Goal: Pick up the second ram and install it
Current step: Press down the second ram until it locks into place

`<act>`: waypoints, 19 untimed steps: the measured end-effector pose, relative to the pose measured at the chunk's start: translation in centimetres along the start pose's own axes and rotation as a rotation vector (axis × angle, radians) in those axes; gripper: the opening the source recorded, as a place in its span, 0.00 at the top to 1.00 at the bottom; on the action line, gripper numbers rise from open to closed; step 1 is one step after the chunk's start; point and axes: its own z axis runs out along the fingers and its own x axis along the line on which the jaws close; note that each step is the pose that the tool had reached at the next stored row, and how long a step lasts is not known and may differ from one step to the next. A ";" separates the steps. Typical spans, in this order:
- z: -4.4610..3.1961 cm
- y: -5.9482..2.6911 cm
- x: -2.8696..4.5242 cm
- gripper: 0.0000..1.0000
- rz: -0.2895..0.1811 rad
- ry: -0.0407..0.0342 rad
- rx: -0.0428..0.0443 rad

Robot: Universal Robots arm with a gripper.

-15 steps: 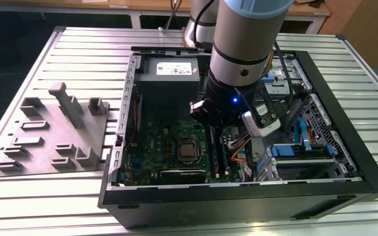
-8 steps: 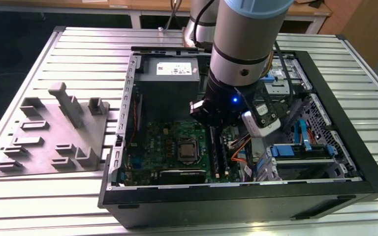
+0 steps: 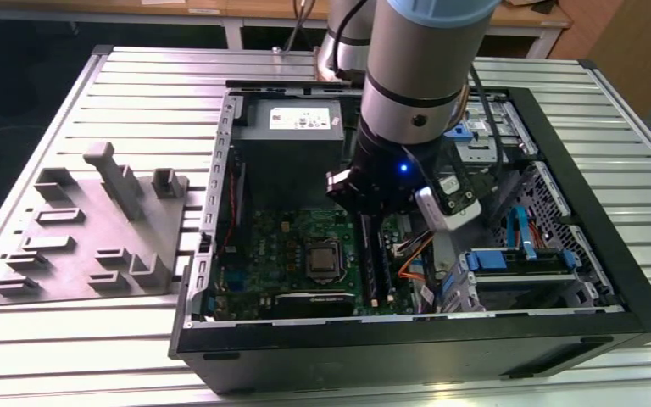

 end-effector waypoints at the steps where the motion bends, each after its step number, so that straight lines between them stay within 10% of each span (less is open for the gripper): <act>1: 0.03 0.11 0.00 0.90 0.000 0.0000 -0.0014; 19: 1.03 2.28 -0.38 0.90 -0.004 0.0004 -0.0120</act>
